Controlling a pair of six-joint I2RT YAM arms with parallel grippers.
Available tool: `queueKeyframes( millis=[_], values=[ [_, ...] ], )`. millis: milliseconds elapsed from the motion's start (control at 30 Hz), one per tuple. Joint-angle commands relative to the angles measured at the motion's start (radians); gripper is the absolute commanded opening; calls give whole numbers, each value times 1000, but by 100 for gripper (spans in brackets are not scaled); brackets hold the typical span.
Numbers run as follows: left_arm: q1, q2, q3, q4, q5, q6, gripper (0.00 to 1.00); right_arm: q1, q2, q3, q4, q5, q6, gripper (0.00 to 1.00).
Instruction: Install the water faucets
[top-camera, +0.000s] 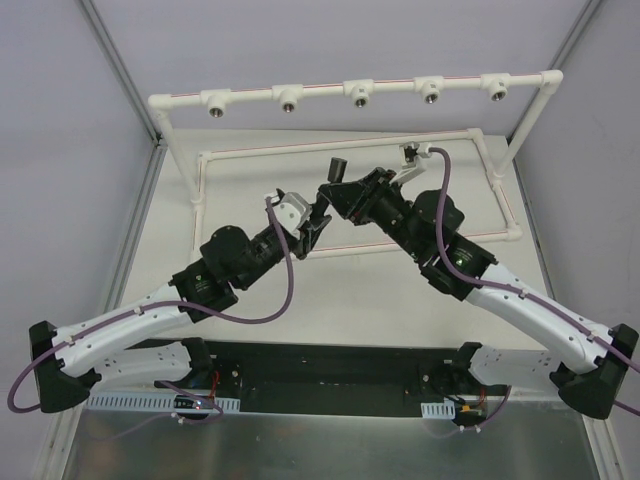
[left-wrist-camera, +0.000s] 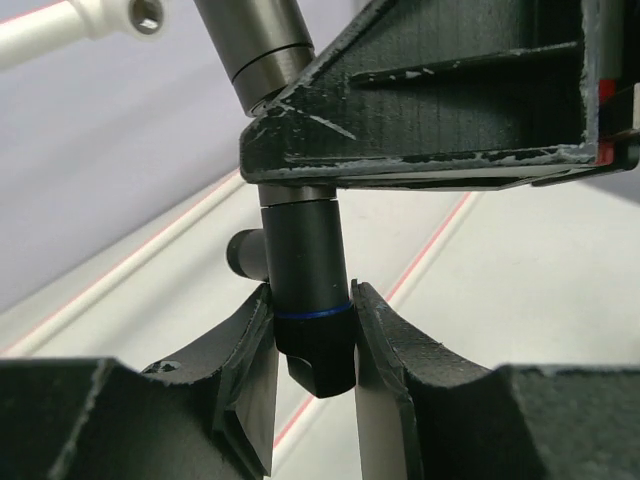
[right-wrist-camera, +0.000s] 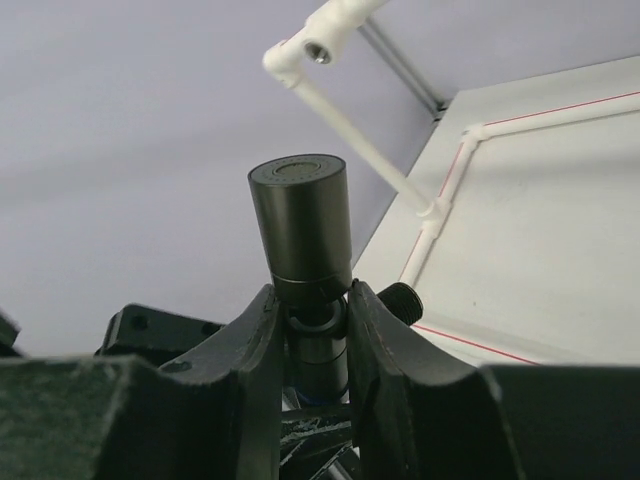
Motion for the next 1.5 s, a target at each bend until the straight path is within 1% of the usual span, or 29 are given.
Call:
queueKeyframes(
  millis=[0, 67, 100, 133, 167, 200, 267, 300, 367, 433, 500, 667, 867, 1033, 1133, 1333, 1400, 1467],
  values=[
    [-8, 45, 107, 2, -103, 291, 0, -16, 49, 95, -36, 241, -1, 2],
    [-8, 48, 129, -24, -123, 262, 0, -16, 60, 113, -62, 261, 15, 6],
    [-8, 43, 134, -24, -119, 243, 0, -18, 59, 119, -72, 265, 23, 10],
    [-8, 31, 132, -27, -105, 216, 0, -16, 52, 116, -72, 262, 25, 16],
    [-8, 19, 128, -27, -85, 184, 0, -16, 48, 116, -72, 253, 23, 25],
    [-8, 8, 123, -27, -67, 152, 0, -16, 40, 112, -72, 241, 22, 36],
    [-8, -22, 112, -21, -35, 66, 0, -18, 17, 94, -47, 183, 9, 52],
    [-8, -38, 103, -12, -21, 17, 0, -16, 2, 72, -20, 140, 3, 58],
    [-8, -73, 71, 35, 13, -74, 0, -16, -30, 20, 69, 56, -4, 64],
    [-8, -102, 34, 81, 44, -178, 0, -16, -55, -17, 118, -1, -3, 65],
    [-8, -127, 17, 98, 79, -252, 0, -16, -69, -20, 106, -38, -6, 65],
    [-8, -170, -37, 161, 119, -404, 0, -16, -119, -49, 132, -187, -6, 66],
    [-8, -190, -86, 230, 136, -490, 0, -16, -150, -69, 151, -317, 3, 65],
    [-8, -178, -74, 244, 189, -554, 0, -16, -149, -80, 172, -380, 3, 65],
    [-8, -167, -66, 252, 241, -590, 0, -18, -142, -81, 183, -389, 9, 62],
    [-8, -158, -67, 266, 274, -620, 0, -16, -149, -92, 198, -390, 14, 59],
    [-8, -156, -69, 266, 275, -623, 0, -18, -152, -94, 198, -385, 12, 54],
    [-8, -154, -70, 266, 277, -623, 0, -16, -155, -97, 200, -380, 12, 46]
  ],
)
